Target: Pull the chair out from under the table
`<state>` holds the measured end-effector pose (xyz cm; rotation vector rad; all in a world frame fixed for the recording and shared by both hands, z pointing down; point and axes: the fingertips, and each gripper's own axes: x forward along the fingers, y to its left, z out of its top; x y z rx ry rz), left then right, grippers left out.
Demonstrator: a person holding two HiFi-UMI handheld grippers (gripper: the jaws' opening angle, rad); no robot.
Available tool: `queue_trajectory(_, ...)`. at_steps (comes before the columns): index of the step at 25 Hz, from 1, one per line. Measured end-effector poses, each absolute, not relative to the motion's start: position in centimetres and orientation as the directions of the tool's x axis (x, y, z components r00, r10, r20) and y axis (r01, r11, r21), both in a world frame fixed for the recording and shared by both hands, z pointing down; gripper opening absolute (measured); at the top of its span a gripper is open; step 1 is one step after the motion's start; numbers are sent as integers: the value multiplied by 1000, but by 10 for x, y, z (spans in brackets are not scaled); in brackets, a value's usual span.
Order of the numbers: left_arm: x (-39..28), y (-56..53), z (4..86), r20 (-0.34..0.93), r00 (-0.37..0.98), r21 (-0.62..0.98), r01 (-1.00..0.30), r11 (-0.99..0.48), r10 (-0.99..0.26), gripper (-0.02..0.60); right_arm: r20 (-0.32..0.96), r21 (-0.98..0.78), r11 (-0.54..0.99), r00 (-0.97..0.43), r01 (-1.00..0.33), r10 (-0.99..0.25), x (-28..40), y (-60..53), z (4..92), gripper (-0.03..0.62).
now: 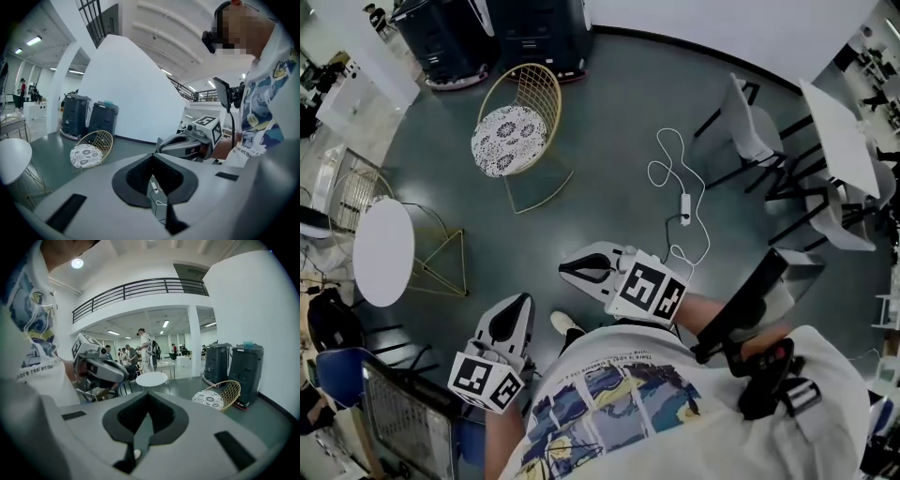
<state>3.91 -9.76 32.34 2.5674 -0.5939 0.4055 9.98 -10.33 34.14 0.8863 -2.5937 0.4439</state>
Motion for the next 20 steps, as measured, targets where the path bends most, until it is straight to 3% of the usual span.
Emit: queue_trajectory(20, 114, -56, 336, 462, 822, 349, -514, -783, -333, 9, 378, -182, 766, -763, -617, -525, 178, -70, 335, 11)
